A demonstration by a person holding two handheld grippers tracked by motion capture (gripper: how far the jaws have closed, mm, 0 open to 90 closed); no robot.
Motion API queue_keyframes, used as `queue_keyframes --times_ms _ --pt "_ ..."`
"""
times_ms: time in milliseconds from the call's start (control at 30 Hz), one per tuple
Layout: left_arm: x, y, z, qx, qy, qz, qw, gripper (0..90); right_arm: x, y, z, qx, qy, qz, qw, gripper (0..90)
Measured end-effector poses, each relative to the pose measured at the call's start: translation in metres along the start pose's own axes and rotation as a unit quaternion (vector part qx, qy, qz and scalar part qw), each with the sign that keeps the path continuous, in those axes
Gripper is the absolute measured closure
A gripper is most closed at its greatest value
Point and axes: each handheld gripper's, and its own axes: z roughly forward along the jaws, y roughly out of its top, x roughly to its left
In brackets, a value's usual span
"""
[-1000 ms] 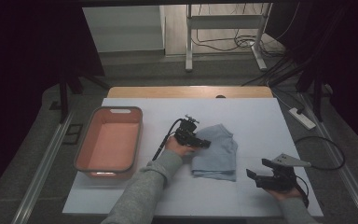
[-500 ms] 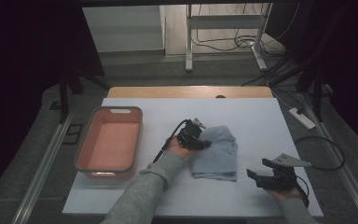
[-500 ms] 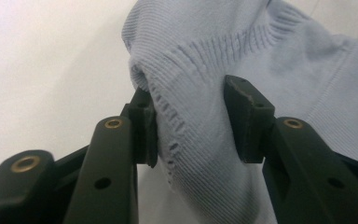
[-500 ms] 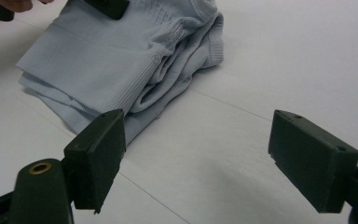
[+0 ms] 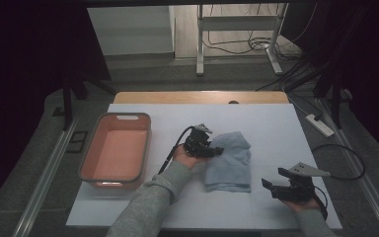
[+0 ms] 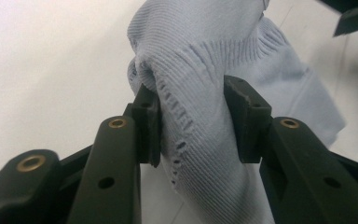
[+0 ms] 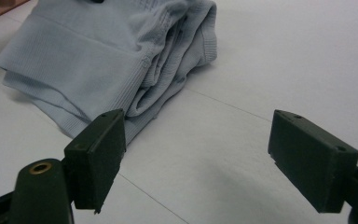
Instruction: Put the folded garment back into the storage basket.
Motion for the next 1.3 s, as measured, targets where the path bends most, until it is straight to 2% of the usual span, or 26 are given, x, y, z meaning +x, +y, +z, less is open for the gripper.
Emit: queue_keyframes --times_ms 300,833,1300 --pt "-0.008 0.003 -0.009 -0.018 -0.003 0.013 0.9998 60.2 0.0 0.0 0.0 0.0 -0.001 0.0 1.0 19.5" --pt "-0.015 0.006 -0.026 -0.044 -0.004 0.025 0.9987 61.0 0.0 0.0 0.0 0.0 -0.001 0.0 1.0 19.6" --pt "-0.02 0.007 -0.035 -0.062 -0.014 0.023 0.9977 61.3 -0.001 0.0 0.0 0.002 -0.002 0.0 1.0 19.6"
